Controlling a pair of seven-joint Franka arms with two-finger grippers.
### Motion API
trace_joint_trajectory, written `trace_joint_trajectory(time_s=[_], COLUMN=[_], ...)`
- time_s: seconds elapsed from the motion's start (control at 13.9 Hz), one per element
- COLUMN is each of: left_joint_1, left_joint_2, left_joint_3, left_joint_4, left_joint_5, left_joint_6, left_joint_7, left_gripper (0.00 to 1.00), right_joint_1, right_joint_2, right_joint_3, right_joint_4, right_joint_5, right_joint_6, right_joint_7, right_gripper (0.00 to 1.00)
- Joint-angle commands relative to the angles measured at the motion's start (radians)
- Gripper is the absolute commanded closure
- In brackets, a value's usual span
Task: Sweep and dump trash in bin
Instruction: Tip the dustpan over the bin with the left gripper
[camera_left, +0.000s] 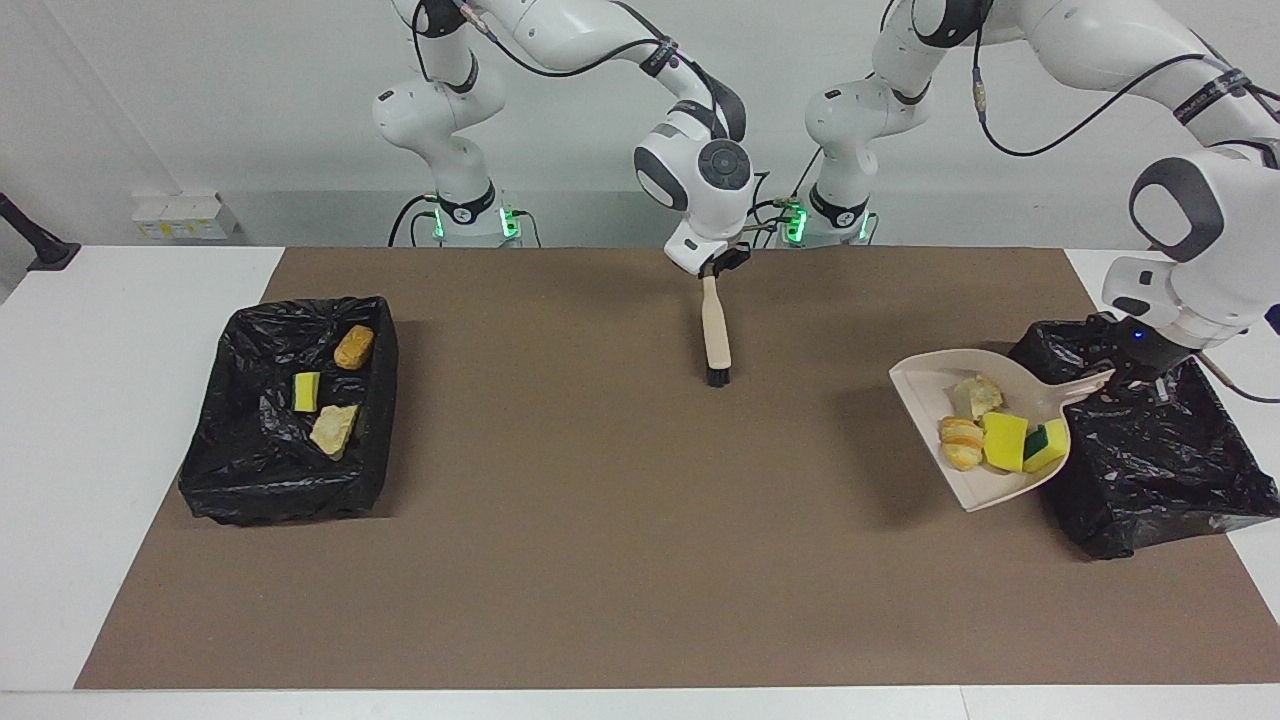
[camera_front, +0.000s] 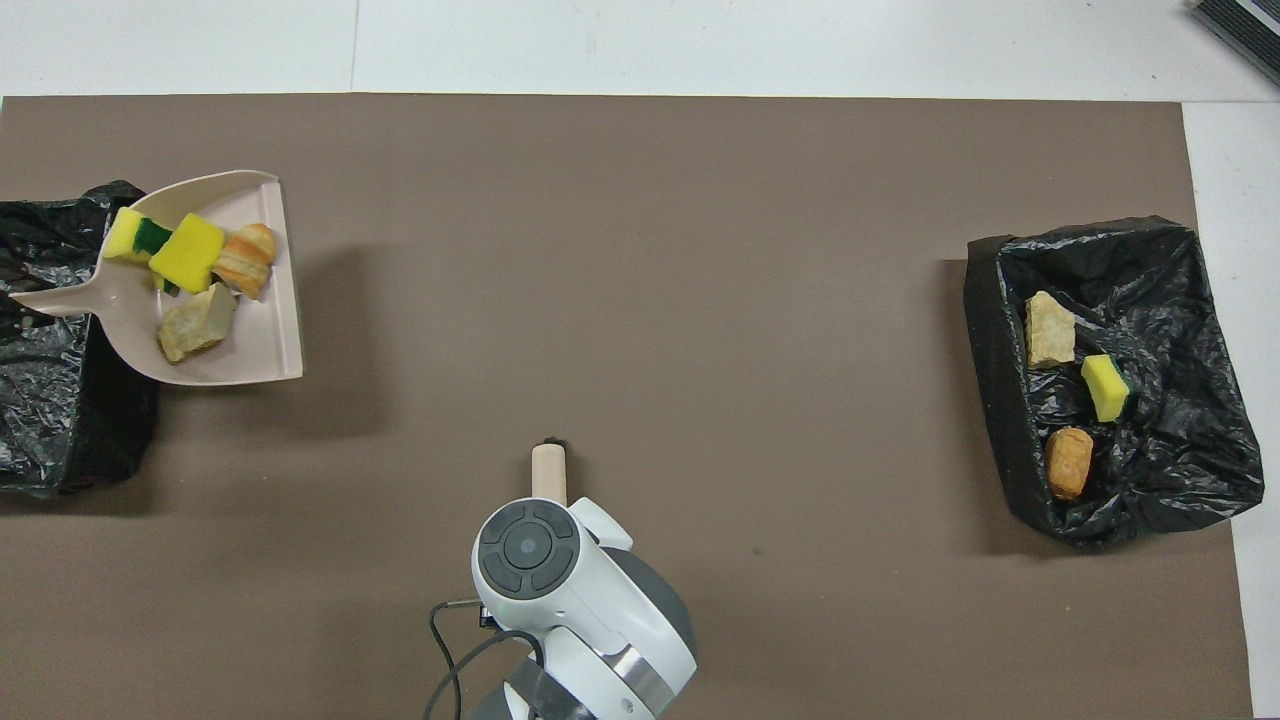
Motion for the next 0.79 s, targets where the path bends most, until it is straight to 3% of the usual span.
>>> trace_joint_trajectory(time_s=[0.0, 0.07, 0.14, 0.5, 0.72], left_joint_1=[0.088, 0.122, 0.146, 0.260, 0.266], left_joint_2=[0.028, 0.027, 0.022, 0.027, 0.048], left_joint_3=[-0.010, -0.009, -0.007, 0.036, 0.036], left_joint_4=[0.077, 0.078, 0.077, 0.098, 0.141], left_joint_5=[0.025, 0.026, 0.032, 0.129, 0.218], left_joint_6=[-0.050, -0.053, -0.052, -0.016, 0.022], left_joint_7=[0.144, 0.177, 0.191, 0.372, 0.383], left_gripper=[1.00, 1.00, 1.00, 1.00, 1.00], right_joint_1=[-0.001, -0.003, -0.004, -0.039, -0.128], right_joint_2=[-0.015, -0.014, -0.011, -0.003, -0.043], right_joint_3=[0.002, 0.002, 0.001, -0.005, -0.013], right_joint_4=[-0.028, -0.026, -0.023, 0.017, 0.049], right_joint_5=[0.014, 0.014, 0.014, -0.002, -0.060], right_joint_6=[0.006, 0.009, 0.012, 0.011, -0.041], right_joint_7=[0.021, 0.020, 0.020, 0.020, 0.012], right_gripper=[0.56, 0.37, 0.03, 0.00, 0.00])
